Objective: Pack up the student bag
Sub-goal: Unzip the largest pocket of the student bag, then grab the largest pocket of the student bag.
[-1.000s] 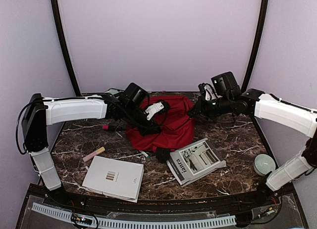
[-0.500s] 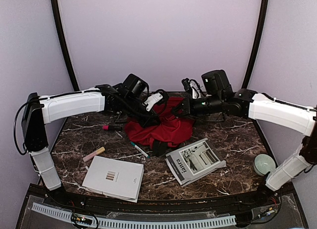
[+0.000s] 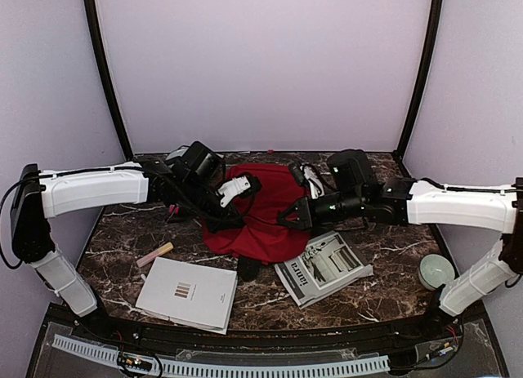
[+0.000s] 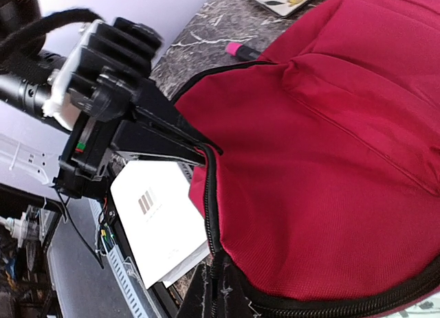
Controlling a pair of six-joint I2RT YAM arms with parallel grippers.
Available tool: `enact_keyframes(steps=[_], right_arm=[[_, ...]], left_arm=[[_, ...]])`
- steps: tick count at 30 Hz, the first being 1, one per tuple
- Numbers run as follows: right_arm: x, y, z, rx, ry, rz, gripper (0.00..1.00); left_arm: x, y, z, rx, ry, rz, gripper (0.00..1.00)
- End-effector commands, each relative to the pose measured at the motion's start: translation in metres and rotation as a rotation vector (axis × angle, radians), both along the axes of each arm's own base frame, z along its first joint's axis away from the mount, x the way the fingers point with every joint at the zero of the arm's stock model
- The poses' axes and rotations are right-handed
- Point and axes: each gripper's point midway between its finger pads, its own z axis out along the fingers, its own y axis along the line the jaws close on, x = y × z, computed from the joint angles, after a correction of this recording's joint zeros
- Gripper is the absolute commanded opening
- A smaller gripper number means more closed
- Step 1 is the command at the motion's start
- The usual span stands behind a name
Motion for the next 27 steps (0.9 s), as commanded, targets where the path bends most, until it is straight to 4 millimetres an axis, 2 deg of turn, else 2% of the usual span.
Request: enact_keyframes(steps=[1,5,8,11,14,17,18,22,27], right_arm=[[-0.017,0.026,-0.004,0.03,-0.044,0.098,0.0],[-0.027,0.033,-0.025,-0.016,0.031,0.111,0.1],[-0.026,0.031,-0.018,-0.024,-0.006,0.098,0.16],[-0.021,0.022,-0.003,-0.037,-0.083,0.083,0.35],[-0.022,0.014,0.018,-0.036,-0.16,0.105,0.49],[-0.021,0.003,0.036,-0.016,-0.209,0.115,0.57],[-0.021,0.0,0.041,-0.006,-0.222,0.113,0.59],[-0.016,-0.019,0.052,0.028,-0.262,0.066,0.63],[0.007,-0.057,0.054,-0.047,-0.301,-0.14,0.66]], left_arm=[[-0.014,0.02,-0.001,0.029,-0.032,-0.03,0.03],[-0.023,0.023,0.0,0.011,-0.031,-0.054,0.17],[-0.023,0.026,0.005,0.011,-0.037,-0.046,0.26],[-0.022,0.028,0.013,-0.003,-0.055,-0.023,0.34],[-0.017,0.026,0.035,-0.063,-0.081,0.025,0.57],[-0.013,0.022,0.059,-0.153,-0.094,0.081,0.73],[-0.013,0.021,0.065,-0.184,-0.079,0.109,0.87],[-0.017,0.017,0.083,-0.276,-0.006,0.176,0.91],[-0.032,0.0,0.096,-0.338,0.122,0.195,0.91]])
